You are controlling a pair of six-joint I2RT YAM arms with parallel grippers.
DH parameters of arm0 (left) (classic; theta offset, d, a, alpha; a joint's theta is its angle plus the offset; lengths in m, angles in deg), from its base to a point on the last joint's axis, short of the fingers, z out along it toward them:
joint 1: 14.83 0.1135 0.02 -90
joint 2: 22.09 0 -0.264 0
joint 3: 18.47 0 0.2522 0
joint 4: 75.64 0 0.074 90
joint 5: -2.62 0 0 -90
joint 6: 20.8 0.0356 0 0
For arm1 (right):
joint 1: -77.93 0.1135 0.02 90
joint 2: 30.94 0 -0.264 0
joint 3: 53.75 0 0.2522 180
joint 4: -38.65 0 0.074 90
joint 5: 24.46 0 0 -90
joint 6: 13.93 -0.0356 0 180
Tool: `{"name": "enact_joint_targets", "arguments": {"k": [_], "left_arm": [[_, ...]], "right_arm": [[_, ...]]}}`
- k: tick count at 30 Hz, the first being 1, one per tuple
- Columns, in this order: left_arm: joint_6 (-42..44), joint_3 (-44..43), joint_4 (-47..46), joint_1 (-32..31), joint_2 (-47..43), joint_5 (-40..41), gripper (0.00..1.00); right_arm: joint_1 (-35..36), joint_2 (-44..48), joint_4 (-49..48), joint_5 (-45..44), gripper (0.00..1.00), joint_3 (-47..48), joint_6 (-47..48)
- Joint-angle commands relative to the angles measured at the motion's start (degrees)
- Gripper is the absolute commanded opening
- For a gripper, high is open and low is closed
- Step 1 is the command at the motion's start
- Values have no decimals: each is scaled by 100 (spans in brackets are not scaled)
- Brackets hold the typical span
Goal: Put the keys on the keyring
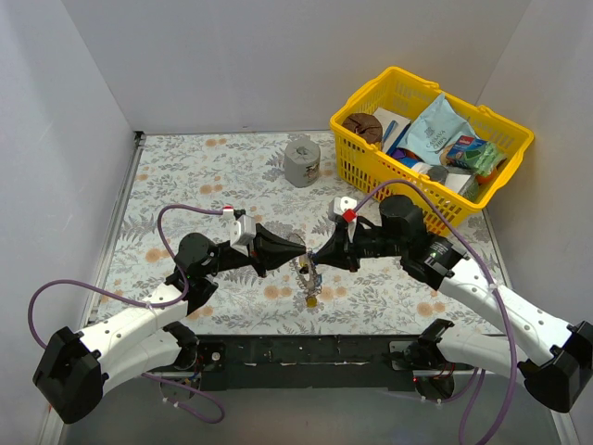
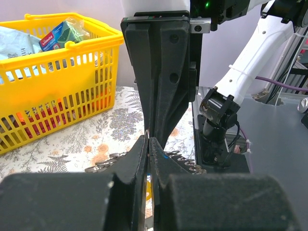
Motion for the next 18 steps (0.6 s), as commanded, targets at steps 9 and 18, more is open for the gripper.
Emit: {"name": "enact_joint_targets", "arguments": {"k": [9, 18], "left_arm": [[-68, -48, -458, -29, -68, -1, 0], [-111, -101, -511, -29, -24, -45, 0]], "right_arm": [[18, -187, -200, 271, 1, -47, 11], [18, -239, -191, 367, 1, -38, 28]]}}
